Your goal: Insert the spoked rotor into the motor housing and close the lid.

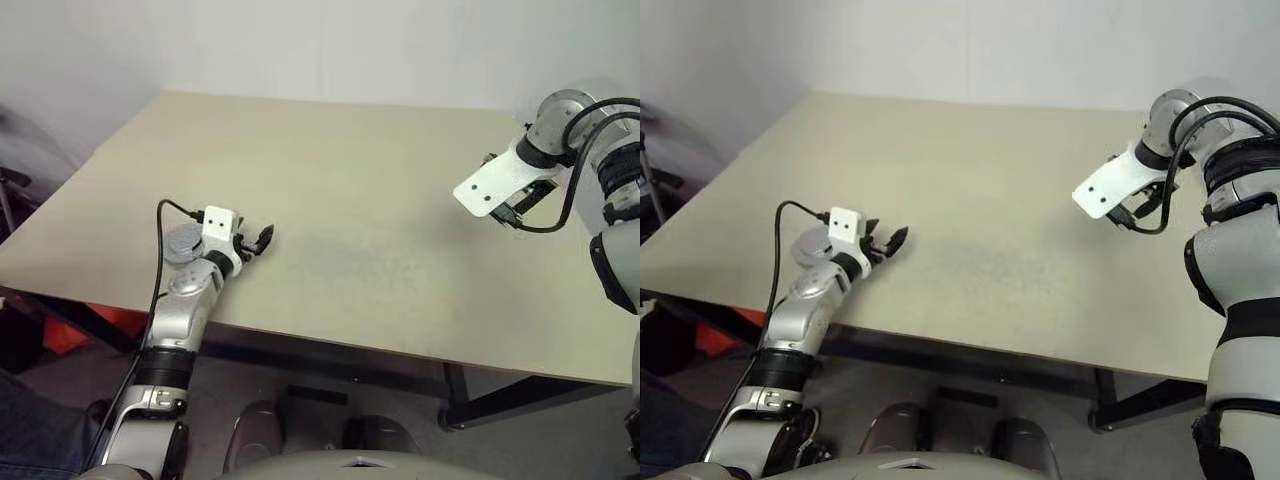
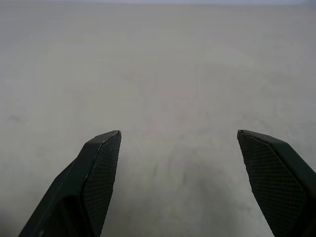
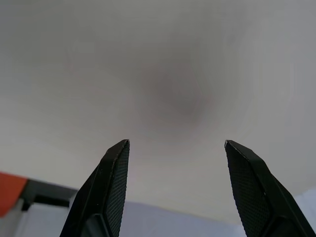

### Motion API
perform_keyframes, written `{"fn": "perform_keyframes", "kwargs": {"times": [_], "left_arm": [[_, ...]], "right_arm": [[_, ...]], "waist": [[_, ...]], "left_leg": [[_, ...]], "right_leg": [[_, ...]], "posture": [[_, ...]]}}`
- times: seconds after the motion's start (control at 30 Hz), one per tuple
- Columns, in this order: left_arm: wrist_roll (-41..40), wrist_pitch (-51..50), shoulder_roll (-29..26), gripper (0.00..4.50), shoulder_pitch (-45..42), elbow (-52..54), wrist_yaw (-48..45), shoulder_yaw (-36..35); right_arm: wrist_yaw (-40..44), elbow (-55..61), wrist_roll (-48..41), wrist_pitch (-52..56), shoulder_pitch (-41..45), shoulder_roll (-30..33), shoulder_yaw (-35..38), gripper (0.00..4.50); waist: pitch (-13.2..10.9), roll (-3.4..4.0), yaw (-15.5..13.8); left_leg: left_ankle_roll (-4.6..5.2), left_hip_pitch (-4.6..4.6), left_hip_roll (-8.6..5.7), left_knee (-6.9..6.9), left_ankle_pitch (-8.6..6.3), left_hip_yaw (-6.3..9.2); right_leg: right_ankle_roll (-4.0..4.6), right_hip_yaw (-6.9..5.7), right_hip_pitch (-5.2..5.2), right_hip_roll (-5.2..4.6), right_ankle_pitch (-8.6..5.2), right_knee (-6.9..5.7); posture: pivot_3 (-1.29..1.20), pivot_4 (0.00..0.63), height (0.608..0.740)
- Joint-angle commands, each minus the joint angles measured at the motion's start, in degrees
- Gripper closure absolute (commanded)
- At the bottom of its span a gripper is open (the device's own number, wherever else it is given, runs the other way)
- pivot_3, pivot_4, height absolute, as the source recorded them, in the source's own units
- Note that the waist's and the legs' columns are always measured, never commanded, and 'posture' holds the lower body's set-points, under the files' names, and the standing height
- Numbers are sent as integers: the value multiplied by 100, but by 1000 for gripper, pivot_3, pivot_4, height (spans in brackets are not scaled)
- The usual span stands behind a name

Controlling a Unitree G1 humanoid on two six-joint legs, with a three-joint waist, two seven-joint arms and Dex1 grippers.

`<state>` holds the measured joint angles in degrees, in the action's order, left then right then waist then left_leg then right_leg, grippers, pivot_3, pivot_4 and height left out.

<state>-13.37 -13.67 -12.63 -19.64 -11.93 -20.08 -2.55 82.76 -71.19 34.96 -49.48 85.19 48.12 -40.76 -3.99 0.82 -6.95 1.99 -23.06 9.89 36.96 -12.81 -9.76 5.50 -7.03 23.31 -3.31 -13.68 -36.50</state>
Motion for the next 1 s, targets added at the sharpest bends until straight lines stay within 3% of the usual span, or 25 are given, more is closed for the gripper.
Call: {"fn": "perform_keyframes", "kwargs": {"times": [0.03, 0.2, 0.37, 0.57, 0.77, 0.87, 1.0], "left_arm": [[42, 102, 67, 489, 102, 233, 110, -67], [84, 114, 147, 489, 179, 274, 198, -79], [98, 113, 169, 463, 171, 264, 223, -89], [116, 90, 160, 463, 150, 254, 214, -89], [142, 91, 156, 463, 103, 184, 216, -84], [143, 93, 158, 463, 93, 167, 220, -89], [144, 101, 154, 463, 89, 154, 227, -101]], "right_arm": [[-50, -111, 197, -328, 398, 1, 34, 1050], [257, -261, 106, -550, 517, -80, 183, 1050], [406, -302, 70, -500, 528, -141, 309, 38], [-132, -228, 143, -390, 446, -215, 433, 38], [181, -266, -24, -536, 451, -260, 572, 38], [634, -303, -187, -536, 464, -288, 689, 626], [760, -274, -208, -507, 441, -285, 752, 2052]], "waist": [[-2, 2, 2], [-3, 3, 6], [-2, 3, 5], [-3, 5, 4], [-3, 5, 2], [-3, 5, 3], [-3, 5, 2]], "left_leg": [[5, -11, 4, 21, -3, 0], [0, 7, 12, 30, 0, -1], [-4, 17, 13, 31, 2, -1], [-1, 4, 13, 31, 2, -1], [-1, 5, 13, 31, 2, -1], [-1, 5, 13, 31, 2, -1], [-1, 5, 13, 31, 2, -1]], "right_leg": [[6, 0, 12, -1, -4, -21], [4, 0, -4, 0, -4, -24], [3, 0, -11, 1, -3, -28], [5, 0, -2, 1, -3, -28], [5, 0, -2, 0, -3, -28], [5, 0, -3, 0, -3, -28], [5, 0, -2, 0, -3, -28]], "posture": [[0, 0, 740], [0, 0, 740], [0, 0, 740], [0, 0, 740], [0, 0, 740], [0, 0, 740], [0, 0, 740]]}}
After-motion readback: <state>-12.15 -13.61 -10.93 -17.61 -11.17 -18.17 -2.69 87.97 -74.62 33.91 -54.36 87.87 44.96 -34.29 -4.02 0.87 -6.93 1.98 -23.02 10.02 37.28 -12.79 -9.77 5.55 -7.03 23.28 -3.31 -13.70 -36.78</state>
